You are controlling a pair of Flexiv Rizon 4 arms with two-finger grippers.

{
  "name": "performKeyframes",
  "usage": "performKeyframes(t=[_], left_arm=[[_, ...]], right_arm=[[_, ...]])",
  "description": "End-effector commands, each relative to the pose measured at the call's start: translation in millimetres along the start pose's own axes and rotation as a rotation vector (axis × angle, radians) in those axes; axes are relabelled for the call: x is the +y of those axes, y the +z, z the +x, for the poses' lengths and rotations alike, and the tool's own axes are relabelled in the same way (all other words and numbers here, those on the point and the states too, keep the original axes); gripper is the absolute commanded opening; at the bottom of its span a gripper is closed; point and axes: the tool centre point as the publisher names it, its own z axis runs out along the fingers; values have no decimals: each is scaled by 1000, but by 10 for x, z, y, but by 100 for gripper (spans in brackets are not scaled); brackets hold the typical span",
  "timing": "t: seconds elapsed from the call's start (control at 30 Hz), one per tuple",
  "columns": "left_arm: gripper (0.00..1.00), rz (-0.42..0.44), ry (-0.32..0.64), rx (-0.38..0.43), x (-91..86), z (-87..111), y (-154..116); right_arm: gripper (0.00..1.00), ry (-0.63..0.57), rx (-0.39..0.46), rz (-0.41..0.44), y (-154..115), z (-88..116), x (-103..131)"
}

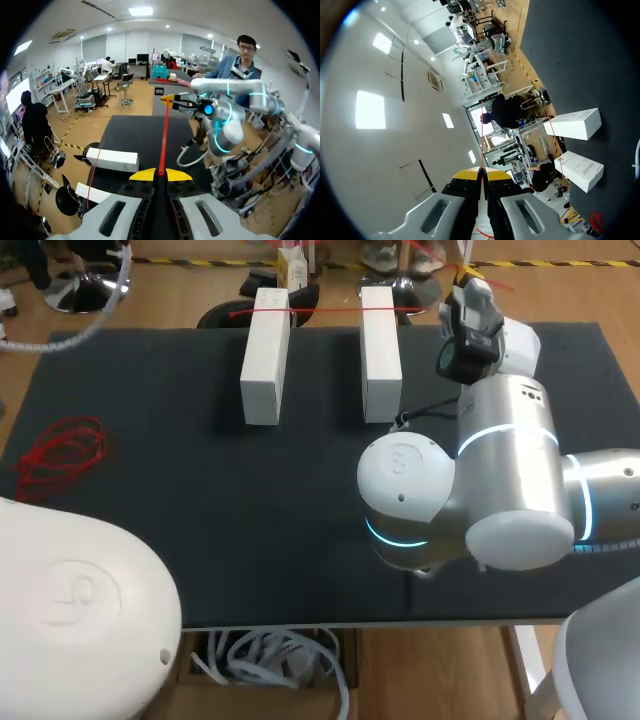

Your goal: Grab the tape and strap the tape.

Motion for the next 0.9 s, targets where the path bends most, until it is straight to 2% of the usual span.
performKeyframes(t=[0.03,0.33,0.9], left_arm=[[0,-509,-21,-52,-85,27,31],[0,-478,15,-78,-196,108,136],[0,-396,29,-112,-306,432,303]], right_arm=[[0,-3,-8,-2,1,35,-3],[0,-3,-8,-2,1,35,-3],[0,-3,-8,-2,1,35,-3]])
